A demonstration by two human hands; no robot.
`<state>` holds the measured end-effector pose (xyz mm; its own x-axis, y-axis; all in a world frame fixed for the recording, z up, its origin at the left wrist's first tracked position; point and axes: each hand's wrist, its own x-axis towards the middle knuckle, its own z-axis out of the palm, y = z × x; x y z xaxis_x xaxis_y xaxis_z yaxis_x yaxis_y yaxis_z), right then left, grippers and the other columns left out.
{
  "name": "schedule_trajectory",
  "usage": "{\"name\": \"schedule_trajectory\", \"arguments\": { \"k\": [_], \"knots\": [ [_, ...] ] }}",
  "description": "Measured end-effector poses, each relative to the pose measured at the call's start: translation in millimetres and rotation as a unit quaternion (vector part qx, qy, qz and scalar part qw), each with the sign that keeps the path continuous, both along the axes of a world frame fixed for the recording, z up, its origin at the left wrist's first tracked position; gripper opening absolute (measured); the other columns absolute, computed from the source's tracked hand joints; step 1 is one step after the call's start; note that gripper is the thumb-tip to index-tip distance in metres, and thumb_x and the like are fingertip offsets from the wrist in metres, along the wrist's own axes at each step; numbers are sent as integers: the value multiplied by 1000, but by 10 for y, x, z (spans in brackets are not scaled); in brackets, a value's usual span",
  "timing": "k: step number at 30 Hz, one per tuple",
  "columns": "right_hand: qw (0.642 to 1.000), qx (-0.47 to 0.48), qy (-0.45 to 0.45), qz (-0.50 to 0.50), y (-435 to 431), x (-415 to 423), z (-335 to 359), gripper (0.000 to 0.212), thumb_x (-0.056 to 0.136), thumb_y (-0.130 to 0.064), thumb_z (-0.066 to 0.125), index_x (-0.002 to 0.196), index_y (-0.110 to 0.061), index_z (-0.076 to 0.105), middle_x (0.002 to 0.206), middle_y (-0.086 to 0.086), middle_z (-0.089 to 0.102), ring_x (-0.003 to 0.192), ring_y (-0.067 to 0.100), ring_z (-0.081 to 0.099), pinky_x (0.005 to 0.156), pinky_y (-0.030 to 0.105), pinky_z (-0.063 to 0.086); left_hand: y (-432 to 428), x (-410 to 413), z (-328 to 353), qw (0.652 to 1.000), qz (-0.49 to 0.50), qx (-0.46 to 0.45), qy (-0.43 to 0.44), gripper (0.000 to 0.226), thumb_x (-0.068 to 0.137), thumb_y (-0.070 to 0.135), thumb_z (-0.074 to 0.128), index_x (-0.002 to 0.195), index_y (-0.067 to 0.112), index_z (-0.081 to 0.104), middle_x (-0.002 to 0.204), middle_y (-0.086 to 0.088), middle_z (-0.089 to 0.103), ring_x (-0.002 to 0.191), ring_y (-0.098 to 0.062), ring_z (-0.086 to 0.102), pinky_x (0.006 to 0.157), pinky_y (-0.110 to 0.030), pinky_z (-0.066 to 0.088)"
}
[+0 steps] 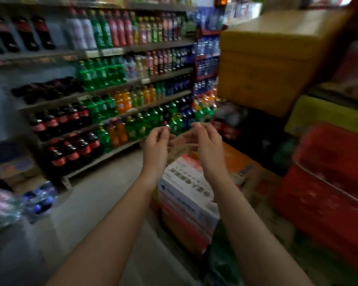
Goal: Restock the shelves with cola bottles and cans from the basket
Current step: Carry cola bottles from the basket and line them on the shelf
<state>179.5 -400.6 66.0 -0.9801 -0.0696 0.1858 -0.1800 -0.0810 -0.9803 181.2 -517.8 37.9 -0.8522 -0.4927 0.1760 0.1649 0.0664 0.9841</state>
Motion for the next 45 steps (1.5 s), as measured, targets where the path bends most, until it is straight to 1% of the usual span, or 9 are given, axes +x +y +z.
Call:
{"name": "schedule_trajectory", "arguments": {
  "k": [3, 16, 24, 29, 32, 34, 38, 42, 45],
  "knots": [
    [996, 4, 13, -91, 781, 58, 157, 24, 100, -31, 45, 100, -14, 62, 89, 5, 69, 81, 16, 67, 65, 26, 51, 783, -74, 86, 996, -92, -9, 4, 19, 102, 28, 44, 106, 19, 61, 93, -3, 67, 83, -21, 65, 77, -40, 53],
    [960, 18, 32, -277, 3814, 184, 379, 32, 100, -30, 44, 95, -9, 68, 87, 10, 73, 74, 15, 67, 73, 33, 52, 3807, -635, 413, 942, -315, -77, 88, 16, 97, 35, 49, 92, 28, 63, 84, 2, 67, 80, -18, 61, 77, -41, 48],
    [942, -5, -97, -322, 5442, -215, 119, 26, 99, -30, 47, 85, -16, 65, 76, 5, 68, 66, 15, 60, 60, 28, 46, 5245, -1128, 163, 876, -451, -154, -70, 28, 97, 39, 52, 87, 15, 62, 90, -10, 69, 77, -23, 62, 76, -41, 49],
    [923, -4, -146, -357, 5844, -283, -154, 23, 98, -31, 48, 91, -14, 62, 82, 9, 68, 67, 16, 59, 61, 29, 45, 5768, -1312, -268, 812, -497, -230, -203, 31, 96, 38, 52, 79, 12, 59, 91, -17, 63, 76, -25, 57, 60, -29, 44],
    [909, -5, -157, -387, 5942, -282, -288, 23, 99, -29, 47, 84, -18, 61, 84, 11, 68, 68, 17, 58, 60, 29, 44, 5934, -1356, -643, 745, -528, -309, -266, 48, 93, 43, 57, 112, 0, 65, 117, -19, 65, 108, -30, 63, 88, -36, 50],
    [902, -7, -170, -396, 5971, -260, -382, 25, 98, -28, 48, 84, -13, 62, 83, 11, 67, 67, 16, 58, 60, 28, 43, 5938, -1336, -872, 737, -539, -277, -300, 52, 86, 41, 68, 115, -2, 65, 118, -16, 66, 108, -24, 63, 90, -33, 49],
    [884, -7, -210, -418, 6056, -246, -550, 26, 98, -29, 49, 92, -8, 63, 81, 9, 68, 64, 14, 58, 57, 25, 42, 6123, -1585, -1530, 734, -554, -212, -331, 93, 35, 64, 90, 103, 3, 72, 102, -10, 74, 93, -22, 71, 88, -40, 57],
    [881, 2, -235, -411, 6098, -298, -656, 25, 98, -29, 48, 91, -9, 61, 78, 8, 63, 60, 14, 55, 52, 24, 38, 6063, -1495, -1230, 732, -551, -199, -349, 42, 65, 32, 88, 91, 3, 73, 91, -10, 73, 81, -21, 69, 62, -24, 52],
    [884, 34, -261, -387, 6148, -398, -742, 26, 98, -30, 49, 95, -8, 62, 78, 8, 61, 62, 16, 55, 54, 25, 38, 6044, -1472, -1185, 722, -555, -198, -363, 43, 69, 27, 85, 99, 1, 71, 101, -14, 73, 86, -23, 69, 65, -28, 54]
  ]
}}
